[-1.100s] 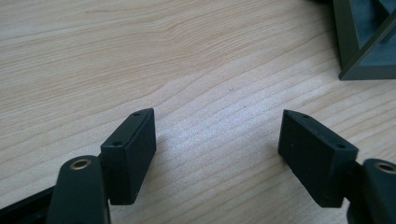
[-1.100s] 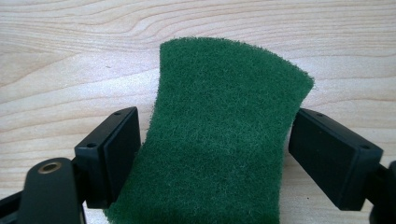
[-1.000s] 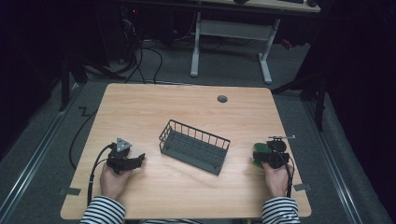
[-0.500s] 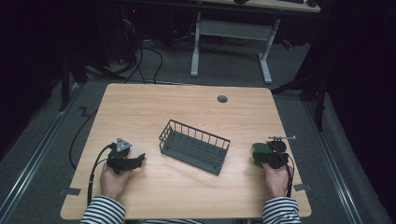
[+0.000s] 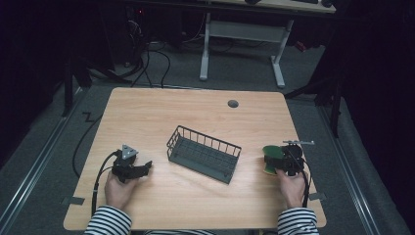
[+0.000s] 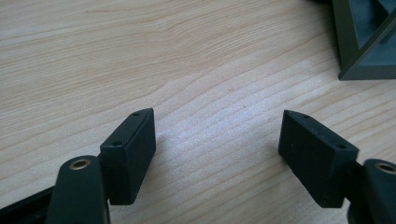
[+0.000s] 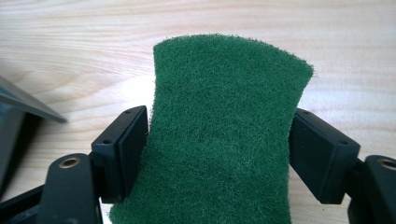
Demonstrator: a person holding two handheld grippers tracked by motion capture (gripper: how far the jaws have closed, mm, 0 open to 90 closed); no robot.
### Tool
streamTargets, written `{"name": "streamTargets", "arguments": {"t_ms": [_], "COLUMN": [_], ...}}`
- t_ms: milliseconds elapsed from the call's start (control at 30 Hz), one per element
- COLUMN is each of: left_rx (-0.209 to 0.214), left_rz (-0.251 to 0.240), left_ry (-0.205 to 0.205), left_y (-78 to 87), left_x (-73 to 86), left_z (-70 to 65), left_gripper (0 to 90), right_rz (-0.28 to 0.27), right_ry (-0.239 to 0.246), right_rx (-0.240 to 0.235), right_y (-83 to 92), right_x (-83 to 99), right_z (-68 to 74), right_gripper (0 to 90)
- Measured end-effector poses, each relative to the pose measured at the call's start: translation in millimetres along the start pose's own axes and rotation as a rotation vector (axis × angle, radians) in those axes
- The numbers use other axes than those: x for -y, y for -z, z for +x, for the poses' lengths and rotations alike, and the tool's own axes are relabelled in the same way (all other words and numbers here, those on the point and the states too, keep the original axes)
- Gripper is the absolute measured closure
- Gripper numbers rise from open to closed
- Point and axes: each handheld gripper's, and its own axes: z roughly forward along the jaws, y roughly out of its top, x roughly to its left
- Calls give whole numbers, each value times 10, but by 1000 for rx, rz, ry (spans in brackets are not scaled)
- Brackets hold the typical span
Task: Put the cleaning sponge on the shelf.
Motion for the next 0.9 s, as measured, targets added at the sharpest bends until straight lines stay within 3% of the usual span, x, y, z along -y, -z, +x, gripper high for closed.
{"name": "streamTargets", "arguments": {"t_ms": [900], "left_rx": [0], "left_rz": [0], "left_ry": [0], "left_y": [0], "left_x": [0], "left_z": [0], "left_gripper": [280], "right_rz": [-121], "right_ry": [130], "right_rx": [-125], "right_y": [469], "right_x": [-263], "right_z": [370], "right_gripper": [256]}}
